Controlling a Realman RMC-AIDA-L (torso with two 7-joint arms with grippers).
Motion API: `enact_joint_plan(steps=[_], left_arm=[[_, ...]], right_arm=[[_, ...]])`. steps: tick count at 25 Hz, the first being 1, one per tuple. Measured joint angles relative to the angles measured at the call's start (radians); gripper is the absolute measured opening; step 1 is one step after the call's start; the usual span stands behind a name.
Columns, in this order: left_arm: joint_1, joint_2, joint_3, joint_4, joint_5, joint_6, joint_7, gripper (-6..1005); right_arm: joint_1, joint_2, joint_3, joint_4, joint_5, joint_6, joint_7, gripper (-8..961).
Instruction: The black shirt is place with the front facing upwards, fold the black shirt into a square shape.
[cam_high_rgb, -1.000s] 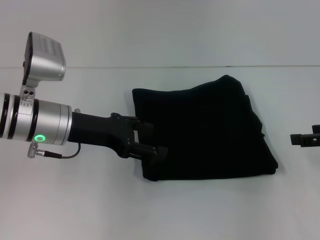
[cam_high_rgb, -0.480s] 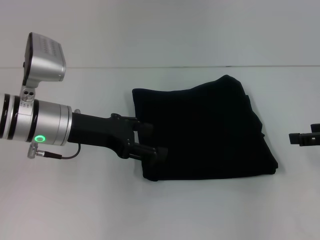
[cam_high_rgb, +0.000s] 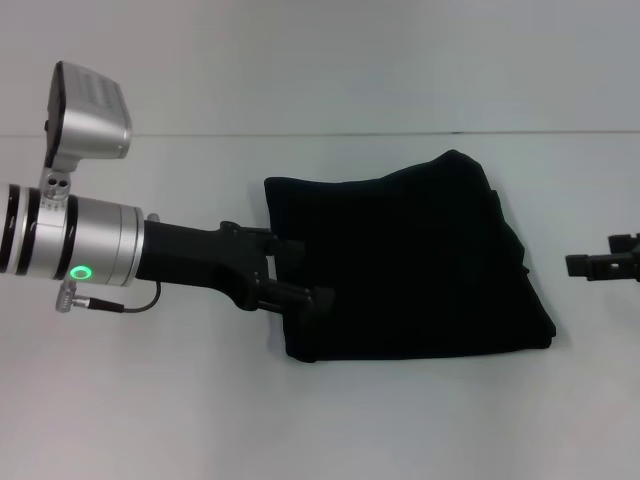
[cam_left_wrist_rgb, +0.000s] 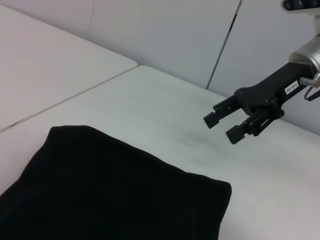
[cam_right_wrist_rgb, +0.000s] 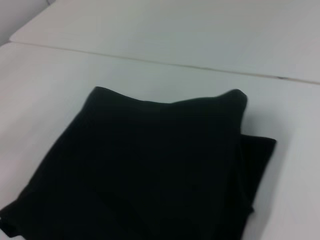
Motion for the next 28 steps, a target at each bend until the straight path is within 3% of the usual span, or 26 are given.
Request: enact_joint_plan(steps=[5,11,15,21,28], left_arm=[[-0.003,0.0,-0.014,0.0,0.0,-0.007,0.0,891],[0.009,0.009,-0.05,0.0,0.0,0.002,0.0,891],[0.031,0.024,-0.073,0.0,0.001,0.008,-0.002,891],[0.047,0.037,-0.1,0.0,0.001,0.02,-0.001,890],[0.046,0.042,-0.103,0.001,0.003,0.021,0.003,890]], right_arm=[[0.023,-0.024,-0.003,0.073,0.083,-0.008,-0.067,901],[0.107,-0.061,-0.009,0.234,0.122,-0.012,-0.176,887],[0.159,-0.064,-0.054,0.282,0.119,0.027,-0.195,883],[0.211,-0.064,-0.202,0.303,0.113,0.106,-0.119,884],[0.213,-0.071,-0.22,0.299,0.103,0.117,-0.073,883]])
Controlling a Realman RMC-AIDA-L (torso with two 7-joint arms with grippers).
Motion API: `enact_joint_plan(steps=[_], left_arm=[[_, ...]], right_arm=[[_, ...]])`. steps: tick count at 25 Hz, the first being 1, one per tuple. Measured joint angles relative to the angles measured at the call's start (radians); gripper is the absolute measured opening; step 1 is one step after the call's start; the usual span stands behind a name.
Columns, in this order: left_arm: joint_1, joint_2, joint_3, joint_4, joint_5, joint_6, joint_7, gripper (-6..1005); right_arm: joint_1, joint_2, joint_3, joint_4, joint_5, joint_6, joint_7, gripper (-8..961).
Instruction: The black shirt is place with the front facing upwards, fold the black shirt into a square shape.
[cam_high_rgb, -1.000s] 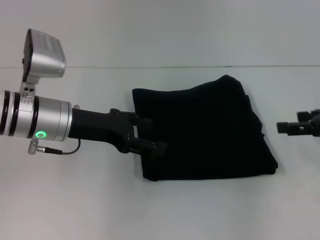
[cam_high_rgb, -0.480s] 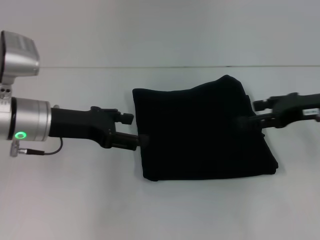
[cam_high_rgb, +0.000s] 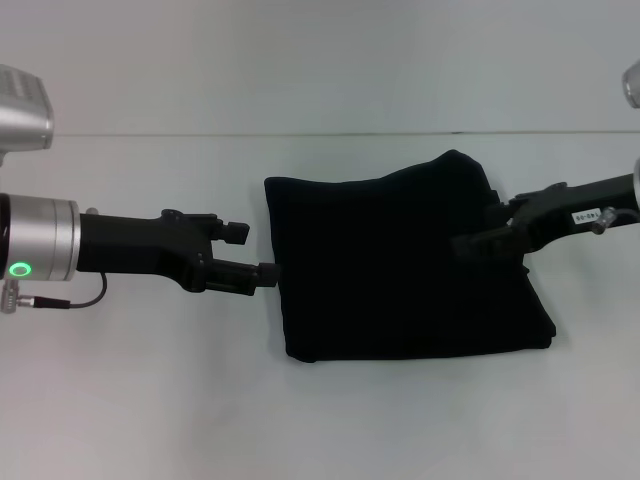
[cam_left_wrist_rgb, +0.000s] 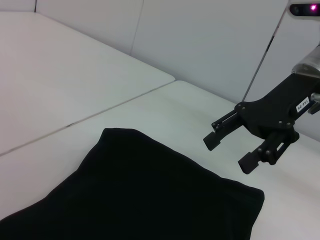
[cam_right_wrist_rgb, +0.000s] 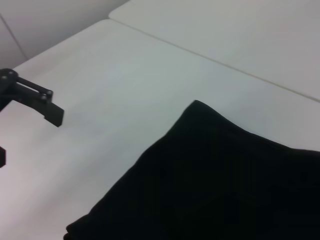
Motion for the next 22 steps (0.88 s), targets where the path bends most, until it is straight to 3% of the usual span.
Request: enact_joint_plan(steps=[22], left_arm=[[-0.027,0.0,0.012,0.001,0.005,-0.009,0.023,891]], right_arm=[[-0.038,-0.02,0.003,0.004,-0.013,-0.006,0.026,885]])
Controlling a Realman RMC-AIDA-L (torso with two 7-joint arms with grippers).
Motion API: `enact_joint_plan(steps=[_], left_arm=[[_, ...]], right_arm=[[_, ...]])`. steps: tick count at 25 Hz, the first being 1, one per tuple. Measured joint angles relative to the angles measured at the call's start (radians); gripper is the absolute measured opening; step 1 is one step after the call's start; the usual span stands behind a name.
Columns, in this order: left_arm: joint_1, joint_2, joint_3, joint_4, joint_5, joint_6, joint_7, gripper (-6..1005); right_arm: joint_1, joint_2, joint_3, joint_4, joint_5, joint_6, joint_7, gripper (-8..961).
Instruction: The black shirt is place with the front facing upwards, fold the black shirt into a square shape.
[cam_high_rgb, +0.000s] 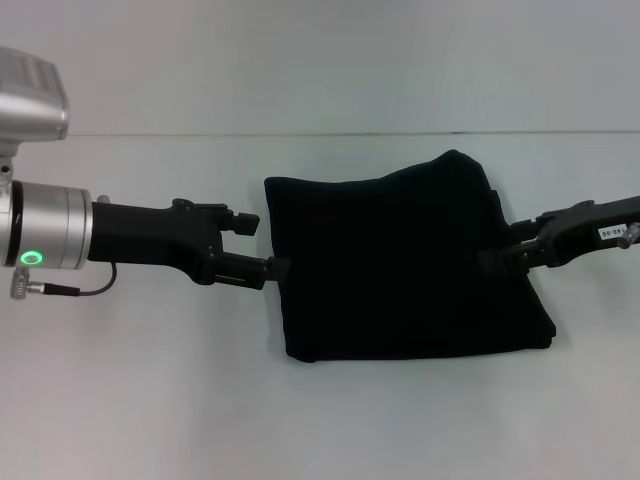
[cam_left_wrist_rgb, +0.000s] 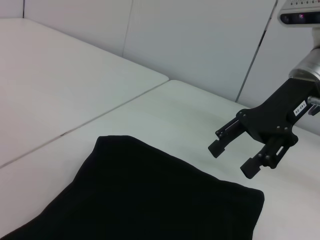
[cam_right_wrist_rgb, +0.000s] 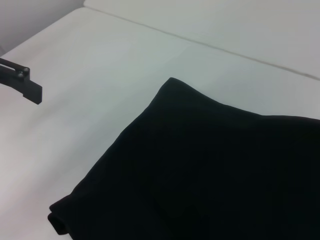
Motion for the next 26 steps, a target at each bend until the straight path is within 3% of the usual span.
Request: enact_joint_plan(steps=[26], left_arm=[[-0.011,0.001,0.0,0.0,0.001,-0.004,0.001,890]], right_arm=[[-0.003,-0.007,-0.002,0.003,0.0,-0.001,0.001,885]])
